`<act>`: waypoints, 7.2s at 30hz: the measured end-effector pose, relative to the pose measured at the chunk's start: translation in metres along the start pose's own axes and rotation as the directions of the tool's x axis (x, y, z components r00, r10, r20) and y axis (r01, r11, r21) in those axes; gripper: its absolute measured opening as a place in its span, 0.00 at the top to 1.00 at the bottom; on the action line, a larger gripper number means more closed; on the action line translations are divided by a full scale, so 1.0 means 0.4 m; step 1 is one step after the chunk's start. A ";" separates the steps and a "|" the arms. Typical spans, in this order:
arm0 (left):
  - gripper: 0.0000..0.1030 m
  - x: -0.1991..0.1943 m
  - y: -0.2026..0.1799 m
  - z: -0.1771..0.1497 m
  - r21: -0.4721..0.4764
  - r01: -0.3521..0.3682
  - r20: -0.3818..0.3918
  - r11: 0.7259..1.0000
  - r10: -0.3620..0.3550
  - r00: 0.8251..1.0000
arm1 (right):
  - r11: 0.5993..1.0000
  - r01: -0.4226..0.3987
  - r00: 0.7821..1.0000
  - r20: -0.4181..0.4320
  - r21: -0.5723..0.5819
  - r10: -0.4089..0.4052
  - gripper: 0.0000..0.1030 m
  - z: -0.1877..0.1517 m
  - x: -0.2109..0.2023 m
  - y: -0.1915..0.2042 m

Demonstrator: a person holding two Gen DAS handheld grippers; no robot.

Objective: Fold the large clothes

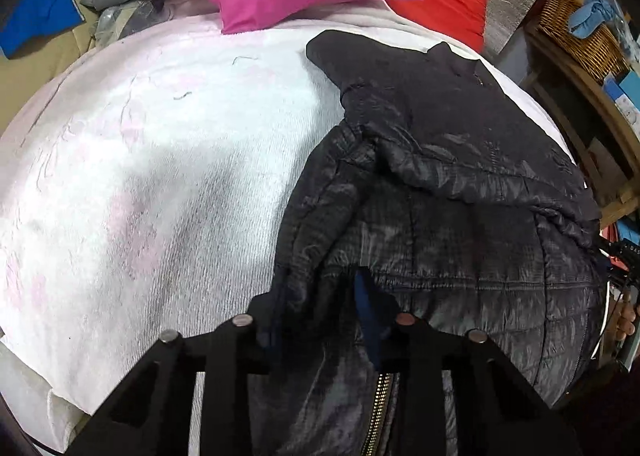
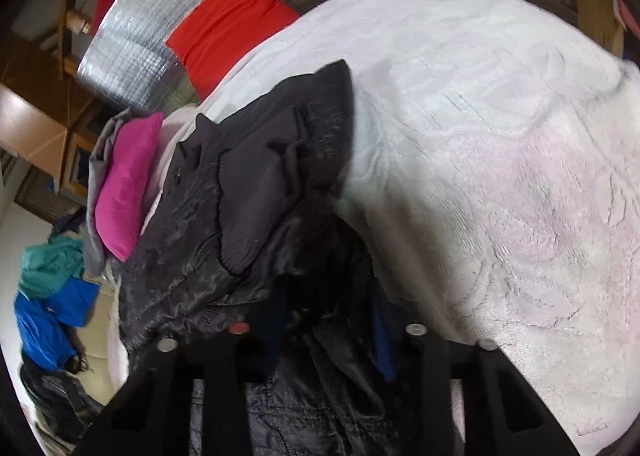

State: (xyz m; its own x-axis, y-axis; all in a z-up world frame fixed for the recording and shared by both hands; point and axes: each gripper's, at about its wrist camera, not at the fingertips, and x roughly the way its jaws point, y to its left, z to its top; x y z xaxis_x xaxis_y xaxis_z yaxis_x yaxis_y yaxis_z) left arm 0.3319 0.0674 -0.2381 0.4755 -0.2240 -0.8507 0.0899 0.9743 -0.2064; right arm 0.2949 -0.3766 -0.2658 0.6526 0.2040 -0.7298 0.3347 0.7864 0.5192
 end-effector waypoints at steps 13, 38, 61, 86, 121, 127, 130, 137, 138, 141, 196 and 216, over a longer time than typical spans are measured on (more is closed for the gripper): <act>0.41 0.022 -0.004 -0.007 -0.003 -0.025 -0.044 1.000 0.025 0.999 | 1.000 0.018 1.000 0.010 0.022 -0.018 0.50 -0.021 -0.054 -0.017; 0.76 -0.037 0.035 -0.133 -0.050 0.012 -0.003 0.999 -0.012 1.000 | 0.983 -0.004 1.000 0.021 -0.184 0.008 0.77 -0.222 -0.169 -0.105; 0.32 -0.090 0.086 -0.377 -0.144 -0.022 -0.177 0.989 -0.004 0.984 | 0.942 0.077 0.937 -0.298 -0.327 -0.180 0.28 -0.508 -0.157 -0.155; 0.28 -0.055 0.144 -0.475 -0.155 -0.124 -0.264 0.980 0.080 0.961 | 0.960 0.029 0.956 -0.274 -0.279 -0.108 0.45 -0.533 -0.035 -0.181; 0.92 -0.301 0.109 -0.262 -0.135 0.370 0.031 0.919 -0.370 0.929 | 0.847 -0.307 0.925 0.073 -0.433 0.373 0.85 -0.340 -0.356 0.147; 0.92 -0.327 0.102 -0.007 -0.139 0.402 0.148 0.905 -0.383 0.912 | 0.893 -0.316 0.901 0.194 -0.320 0.388 0.85 -0.118 -0.321 0.166; 0.92 -0.282 0.091 0.149 -0.146 0.399 0.197 0.905 -0.368 0.909 | 0.911 -0.333 0.889 0.241 -0.241 0.389 0.85 0.009 -0.264 0.173; 0.92 -0.052 0.083 0.487 -0.201 0.333 0.213 0.921 -0.291 0.933 | 0.948 -0.312 0.904 0.286 -0.071 0.319 0.85 0.292 0.002 0.195; 0.92 -0.001 0.087 0.538 -0.218 0.328 0.208 0.919 -0.285 0.936 | 0.953 -0.301 0.910 0.284 -0.047 0.301 0.85 0.331 0.048 0.194; 0.98 0.114 0.085 0.635 -0.230 0.269 0.193 0.935 -0.227 0.954 | 0.967 -0.254 0.934 0.263 0.012 0.242 0.85 0.425 0.182 0.184; 0.38 0.250 0.144 0.236 -0.621 0.294 0.221 0.726 -0.198 0.955 | 0.932 -0.166 0.967 0.236 0.321 0.091 0.37 0.141 0.204 0.051; 0.76 0.064 0.114 0.077 -0.417 0.227 0.171 0.880 -0.170 0.971 | 0.985 -0.110 0.985 0.150 0.134 0.089 0.67 -0.075 -0.024 0.016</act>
State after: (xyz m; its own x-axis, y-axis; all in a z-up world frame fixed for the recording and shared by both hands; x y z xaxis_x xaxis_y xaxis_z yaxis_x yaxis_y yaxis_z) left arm 0.3752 0.1068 -0.2545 0.5959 -0.3792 -0.7079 -0.1773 0.7976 -0.5765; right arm 0.2705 -0.3563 -0.2688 0.7744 0.1835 -0.6055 0.3491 0.6741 0.6509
